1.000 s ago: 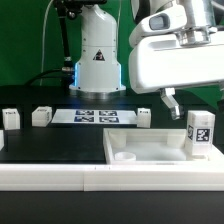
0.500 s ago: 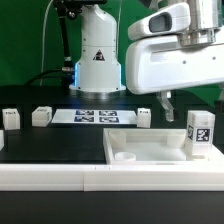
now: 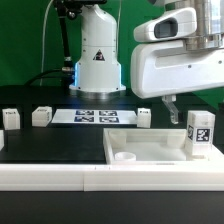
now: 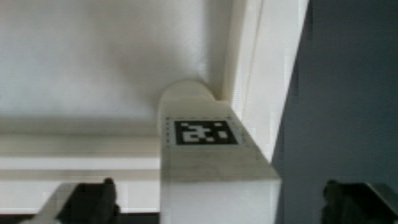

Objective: Assemble one leg

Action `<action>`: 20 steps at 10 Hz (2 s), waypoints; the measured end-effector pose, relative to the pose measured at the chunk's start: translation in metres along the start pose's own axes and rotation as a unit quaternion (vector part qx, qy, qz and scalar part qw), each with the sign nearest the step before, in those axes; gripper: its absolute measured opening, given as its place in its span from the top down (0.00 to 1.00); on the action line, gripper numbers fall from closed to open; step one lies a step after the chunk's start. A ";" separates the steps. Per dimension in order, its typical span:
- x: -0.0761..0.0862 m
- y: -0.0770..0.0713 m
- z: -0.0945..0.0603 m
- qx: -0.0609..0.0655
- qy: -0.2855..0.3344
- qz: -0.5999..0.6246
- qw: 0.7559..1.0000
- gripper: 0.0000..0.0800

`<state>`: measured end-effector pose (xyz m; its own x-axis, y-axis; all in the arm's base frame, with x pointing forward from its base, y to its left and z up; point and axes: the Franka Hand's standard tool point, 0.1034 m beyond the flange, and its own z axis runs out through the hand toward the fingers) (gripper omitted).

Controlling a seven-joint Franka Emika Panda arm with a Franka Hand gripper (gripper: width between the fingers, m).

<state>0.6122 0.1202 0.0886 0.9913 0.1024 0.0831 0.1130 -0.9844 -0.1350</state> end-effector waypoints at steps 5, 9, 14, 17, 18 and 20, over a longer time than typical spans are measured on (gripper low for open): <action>0.000 0.001 0.000 0.000 0.000 0.004 1.000 0.63; -0.001 0.002 0.000 0.004 0.020 0.131 0.991 0.63; 0.004 0.006 0.001 0.022 0.053 0.335 0.940 0.63; 0.004 0.005 0.002 0.024 0.056 0.484 0.873 0.63; 0.004 0.005 0.002 0.028 0.055 0.522 0.850 0.63; 0.004 0.004 0.002 0.033 0.053 0.574 0.817 0.63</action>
Offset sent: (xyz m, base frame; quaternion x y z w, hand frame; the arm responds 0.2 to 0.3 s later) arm 0.0000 0.0000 0.0000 0.0000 0.0000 0.0000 1.0000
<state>0.6169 0.1170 0.0865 0.4365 -0.8982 -0.0516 -0.8792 -0.4136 -0.2364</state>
